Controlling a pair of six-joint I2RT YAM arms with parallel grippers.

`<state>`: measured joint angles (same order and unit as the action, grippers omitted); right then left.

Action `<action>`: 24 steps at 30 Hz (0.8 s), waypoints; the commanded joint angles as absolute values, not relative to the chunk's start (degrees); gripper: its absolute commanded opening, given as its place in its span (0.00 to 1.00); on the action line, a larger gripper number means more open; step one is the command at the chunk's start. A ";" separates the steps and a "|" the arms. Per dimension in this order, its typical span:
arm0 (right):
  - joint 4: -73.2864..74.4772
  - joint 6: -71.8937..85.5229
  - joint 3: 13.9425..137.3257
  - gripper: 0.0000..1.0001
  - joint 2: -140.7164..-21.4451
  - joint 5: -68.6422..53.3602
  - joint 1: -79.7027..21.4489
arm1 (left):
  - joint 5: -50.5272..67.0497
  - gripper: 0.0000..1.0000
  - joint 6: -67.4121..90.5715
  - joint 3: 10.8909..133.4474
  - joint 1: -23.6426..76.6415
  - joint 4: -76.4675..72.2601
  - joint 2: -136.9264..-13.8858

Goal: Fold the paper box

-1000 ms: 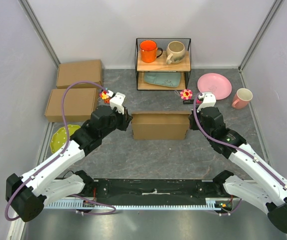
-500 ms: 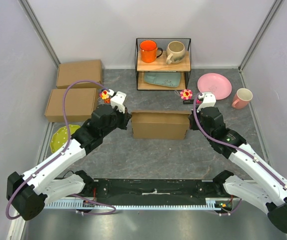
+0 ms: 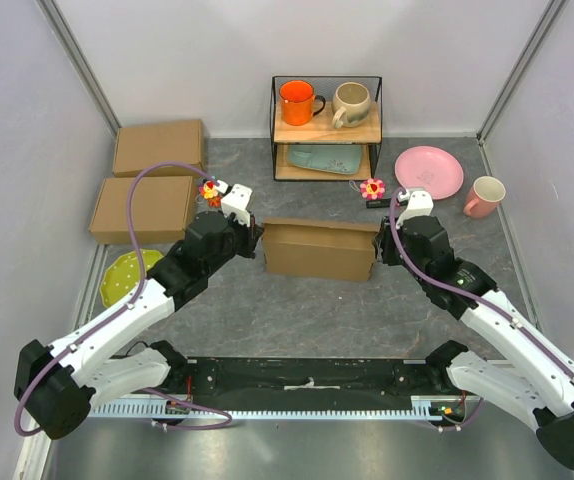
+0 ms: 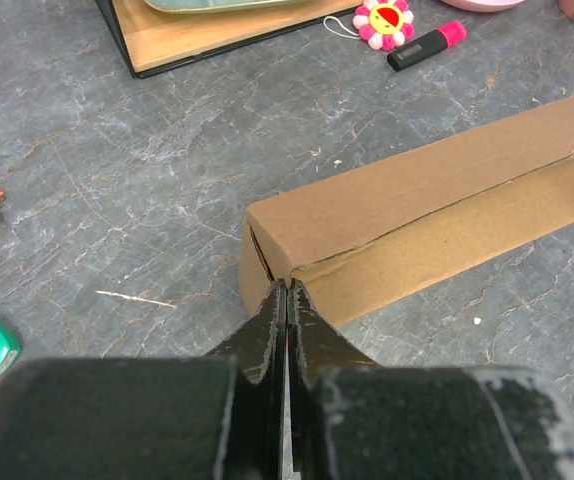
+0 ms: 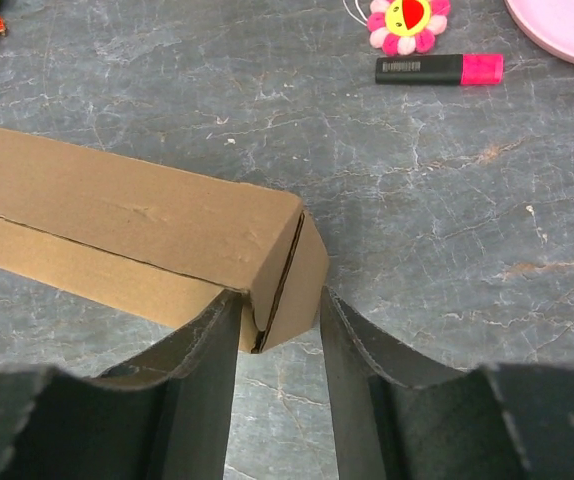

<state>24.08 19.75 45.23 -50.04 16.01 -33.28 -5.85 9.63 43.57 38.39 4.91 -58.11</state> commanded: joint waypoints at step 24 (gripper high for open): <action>22.50 18.19 49.48 0.18 -50.10 17.84 -33.49 | -3.96 0.02 11.34 41.66 39.11 6.42 -60.29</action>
<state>25.21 18.41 49.06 -50.68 15.97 -33.28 -5.43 9.78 43.00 38.48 2.85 -59.27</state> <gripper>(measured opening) 0.257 0.025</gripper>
